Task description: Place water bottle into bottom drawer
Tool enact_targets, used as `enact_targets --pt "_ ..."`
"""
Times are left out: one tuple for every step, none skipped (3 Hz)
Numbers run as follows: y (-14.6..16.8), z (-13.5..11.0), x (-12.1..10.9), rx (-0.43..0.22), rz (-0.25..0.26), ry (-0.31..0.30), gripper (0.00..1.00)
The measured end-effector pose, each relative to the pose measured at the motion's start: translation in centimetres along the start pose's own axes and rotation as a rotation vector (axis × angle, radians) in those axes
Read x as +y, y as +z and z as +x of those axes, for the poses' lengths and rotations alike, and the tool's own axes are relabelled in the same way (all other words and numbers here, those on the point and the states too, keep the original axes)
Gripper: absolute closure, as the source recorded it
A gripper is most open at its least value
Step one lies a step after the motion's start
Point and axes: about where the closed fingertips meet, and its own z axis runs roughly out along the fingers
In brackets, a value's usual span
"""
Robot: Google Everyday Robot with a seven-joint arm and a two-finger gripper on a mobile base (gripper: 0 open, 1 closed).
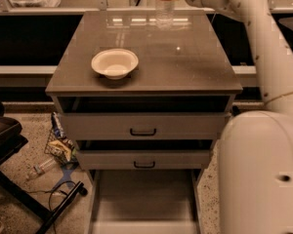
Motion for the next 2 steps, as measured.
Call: enact_targets --pt "-7.7 -3.6 -1.2 -0.040 0.073 -0.041 1.00" --pt "-14.8 -7.8 0.1 -0.099 0.141 -0.093 1.00"
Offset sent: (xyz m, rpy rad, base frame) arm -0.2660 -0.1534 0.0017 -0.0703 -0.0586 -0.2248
